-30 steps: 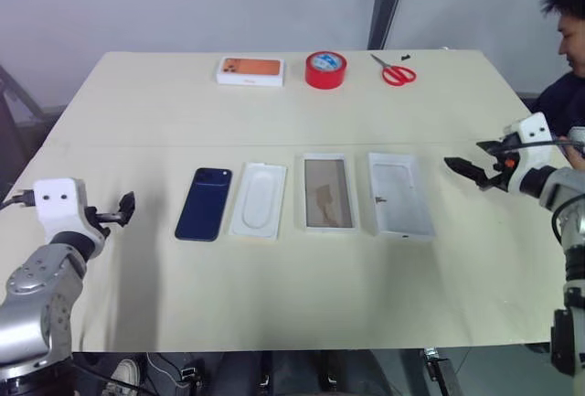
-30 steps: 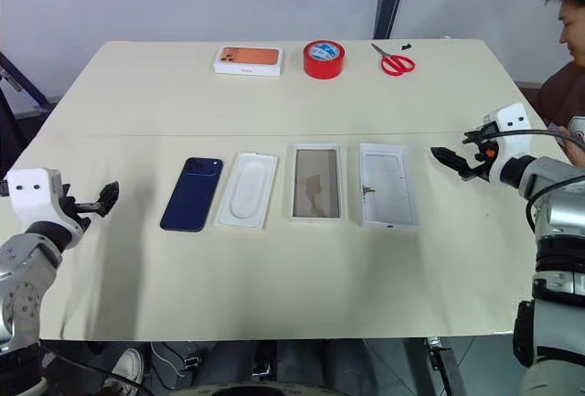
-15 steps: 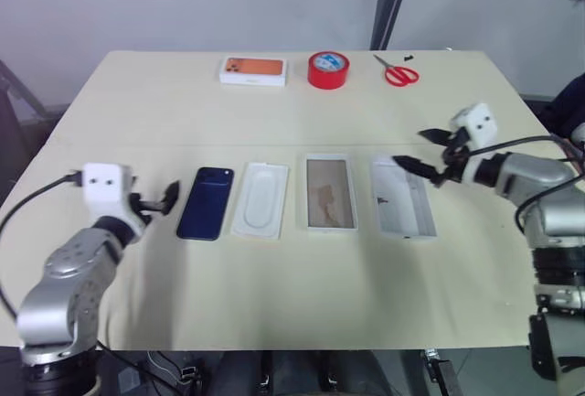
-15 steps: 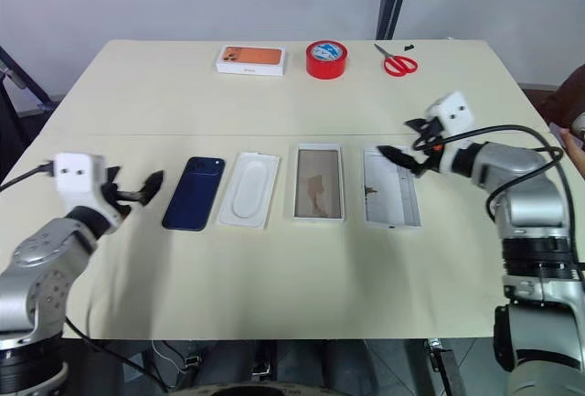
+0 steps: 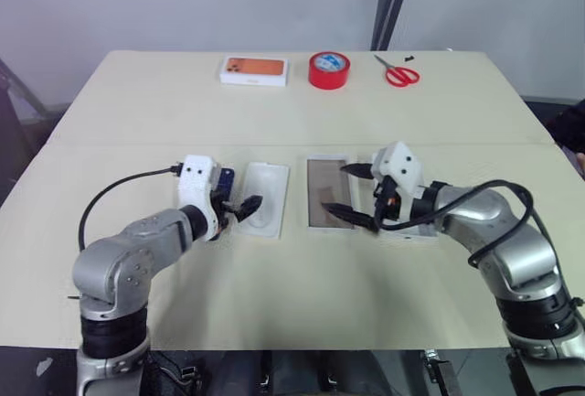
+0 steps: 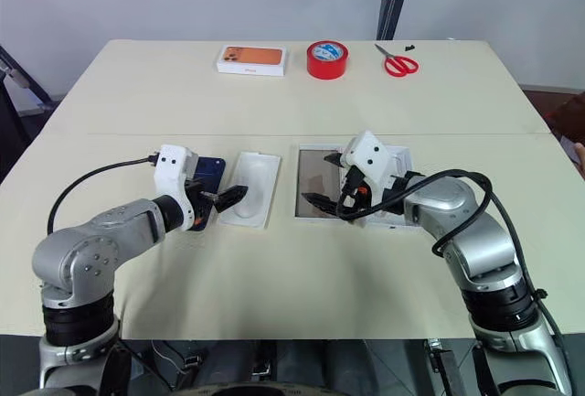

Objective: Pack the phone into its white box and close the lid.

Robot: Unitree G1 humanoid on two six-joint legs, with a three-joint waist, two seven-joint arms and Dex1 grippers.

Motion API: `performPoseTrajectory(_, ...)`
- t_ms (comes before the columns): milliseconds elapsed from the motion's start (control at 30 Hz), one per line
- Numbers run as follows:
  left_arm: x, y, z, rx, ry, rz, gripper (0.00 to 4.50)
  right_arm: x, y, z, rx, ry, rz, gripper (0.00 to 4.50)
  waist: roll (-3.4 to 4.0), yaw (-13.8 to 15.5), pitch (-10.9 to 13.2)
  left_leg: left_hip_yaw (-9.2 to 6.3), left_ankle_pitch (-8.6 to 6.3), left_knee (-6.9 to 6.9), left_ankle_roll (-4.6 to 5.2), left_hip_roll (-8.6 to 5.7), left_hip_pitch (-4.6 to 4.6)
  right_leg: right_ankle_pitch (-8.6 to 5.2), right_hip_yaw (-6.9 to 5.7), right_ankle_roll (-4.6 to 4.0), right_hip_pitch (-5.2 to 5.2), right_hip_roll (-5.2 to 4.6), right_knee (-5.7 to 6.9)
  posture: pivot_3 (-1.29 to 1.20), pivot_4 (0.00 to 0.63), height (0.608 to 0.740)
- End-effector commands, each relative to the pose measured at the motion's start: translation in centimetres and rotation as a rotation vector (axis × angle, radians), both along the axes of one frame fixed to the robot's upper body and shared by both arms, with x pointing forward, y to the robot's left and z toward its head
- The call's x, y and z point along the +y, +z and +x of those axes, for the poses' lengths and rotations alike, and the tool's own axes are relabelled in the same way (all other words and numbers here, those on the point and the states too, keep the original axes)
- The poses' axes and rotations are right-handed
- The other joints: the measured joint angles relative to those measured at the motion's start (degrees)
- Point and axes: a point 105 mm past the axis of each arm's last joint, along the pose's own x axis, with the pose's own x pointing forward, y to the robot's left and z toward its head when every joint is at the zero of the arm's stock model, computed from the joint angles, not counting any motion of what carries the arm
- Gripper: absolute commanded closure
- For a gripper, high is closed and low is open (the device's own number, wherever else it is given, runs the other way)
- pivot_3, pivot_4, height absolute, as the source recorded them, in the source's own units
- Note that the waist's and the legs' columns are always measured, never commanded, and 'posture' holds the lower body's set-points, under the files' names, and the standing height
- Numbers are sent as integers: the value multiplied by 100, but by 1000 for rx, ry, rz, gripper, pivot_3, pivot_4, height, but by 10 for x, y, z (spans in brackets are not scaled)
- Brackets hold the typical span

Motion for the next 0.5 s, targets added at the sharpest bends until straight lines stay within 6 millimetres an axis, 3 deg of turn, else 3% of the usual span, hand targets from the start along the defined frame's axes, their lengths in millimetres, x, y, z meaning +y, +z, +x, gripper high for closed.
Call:
performPoseTrajectory(33,-4,3,1,24,-5,-19,0,7,13,-4,-38,28,34,29,0,6,0,0,6,1,-9,0,0,0,0,0,0,1,1,0,150,719)
performPoseTrajectory(133,-4,-9,1,102,6,9,0,8,13,-4,-38,31,39,29,-1,4,0,-1,6,2,-10,0,1,0,0,0,2,3,1,0,150,719)
performPoseTrajectory(333,-20,-9,4,132,-31,-57,0,12,10,-4,-44,51,25,29,-2,14,1,-1,7,4,-10,0,1,0,0,0,4,4,0,0,150,719)
performPoseTrajectory(433,-20,-11,8,138,-12,-68,817,14,4,-9,-30,83,-22,0,-2,17,1,-1,7,6,-11,0,1,0,0,0,5,4,-1,0,150,719)
performPoseTrajectory(500,-17,-10,11,130,7,-82,1768,14,-3,-14,-7,113,-61,0,-3,16,1,-1,7,6,-11,0,1,0,0,0,5,4,-1,0,150,719)
